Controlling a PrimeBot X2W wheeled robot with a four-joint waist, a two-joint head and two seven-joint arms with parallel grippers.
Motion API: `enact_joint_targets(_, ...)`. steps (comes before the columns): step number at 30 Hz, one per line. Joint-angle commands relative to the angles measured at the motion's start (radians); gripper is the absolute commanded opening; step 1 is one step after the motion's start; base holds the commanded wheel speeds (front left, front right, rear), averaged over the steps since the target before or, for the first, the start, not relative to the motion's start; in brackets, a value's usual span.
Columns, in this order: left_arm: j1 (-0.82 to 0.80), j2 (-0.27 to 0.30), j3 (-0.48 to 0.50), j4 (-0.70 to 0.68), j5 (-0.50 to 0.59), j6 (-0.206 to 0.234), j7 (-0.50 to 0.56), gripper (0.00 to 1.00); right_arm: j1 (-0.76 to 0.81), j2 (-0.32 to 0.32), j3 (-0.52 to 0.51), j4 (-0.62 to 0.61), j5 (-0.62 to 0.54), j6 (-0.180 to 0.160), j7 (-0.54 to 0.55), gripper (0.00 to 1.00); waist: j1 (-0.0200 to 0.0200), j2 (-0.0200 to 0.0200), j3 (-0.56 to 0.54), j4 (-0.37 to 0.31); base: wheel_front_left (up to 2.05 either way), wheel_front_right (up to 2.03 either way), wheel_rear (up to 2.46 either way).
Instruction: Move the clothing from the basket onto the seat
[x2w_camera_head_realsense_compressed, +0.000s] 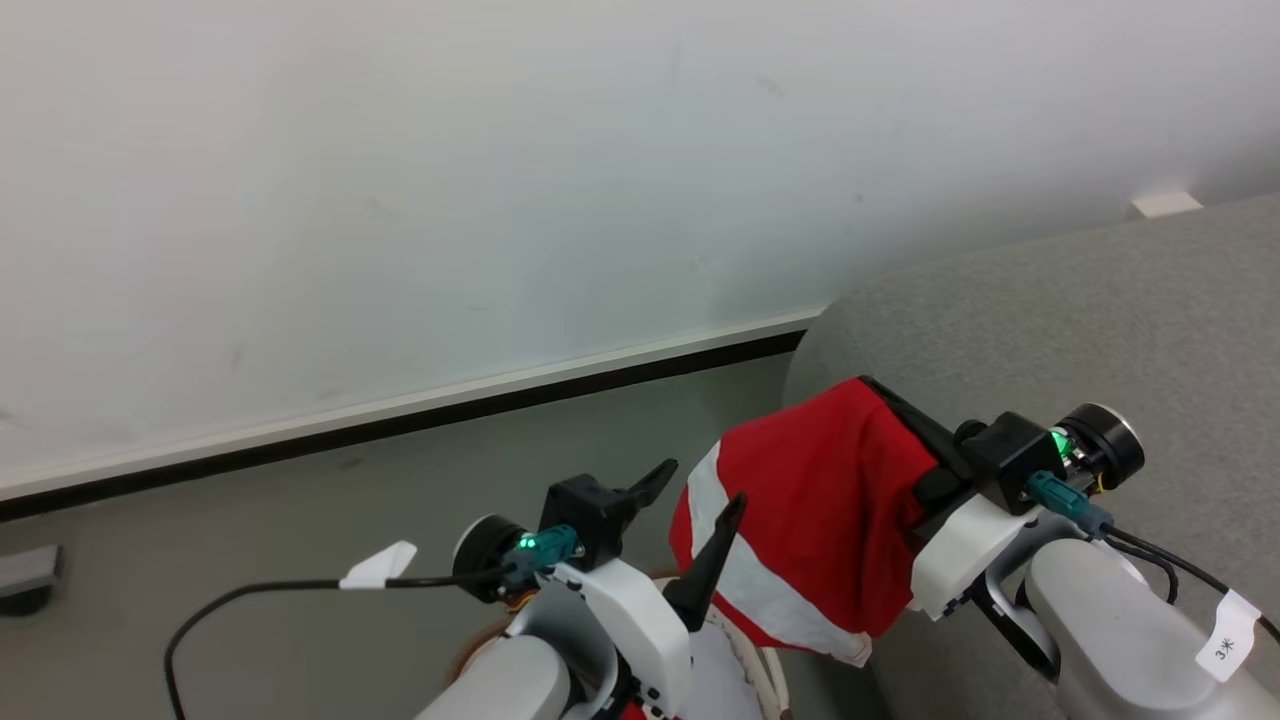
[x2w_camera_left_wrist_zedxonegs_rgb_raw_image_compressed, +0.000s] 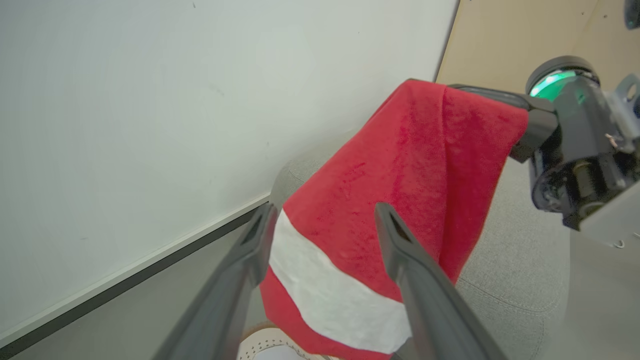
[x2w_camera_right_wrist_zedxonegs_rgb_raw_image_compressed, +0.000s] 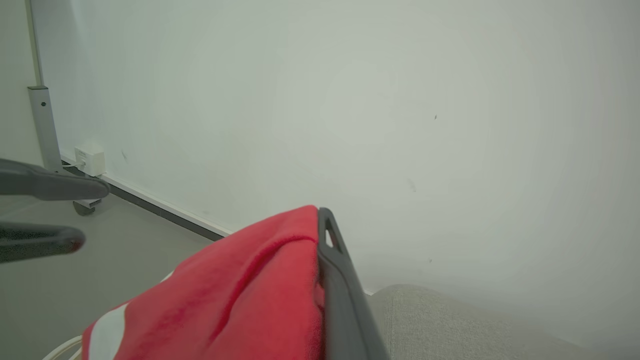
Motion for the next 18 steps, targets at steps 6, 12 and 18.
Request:
enact_joint_targets(6,0.021,-0.01,-0.029,-0.036,0.009,-0.008,0.009,1.0,0.008,-0.036,-0.035,-0.015,-0.003,-0.002,0.0,0.0,0.0,0.0,0.016,-0.107,0.0,0.0,0.0)
enact_joint_targets(12,0.021,-0.021,-0.056,-0.063,0.012,-0.011,0.015,1.0,0.013,-0.074,-0.068,-0.025,0.0,-0.002,0.0,0.0,0.0,0.0,0.035,-0.146,0.0,0.0,0.0)
enact_joint_targets(18,-0.01,-0.03,-0.079,-0.09,0.028,-0.008,0.027,1.0,-0.006,-0.112,-0.119,-0.044,0.005,-0.002,0.0,0.0,0.0,0.0,0.102,-0.134,0.0,0.0,0.0)
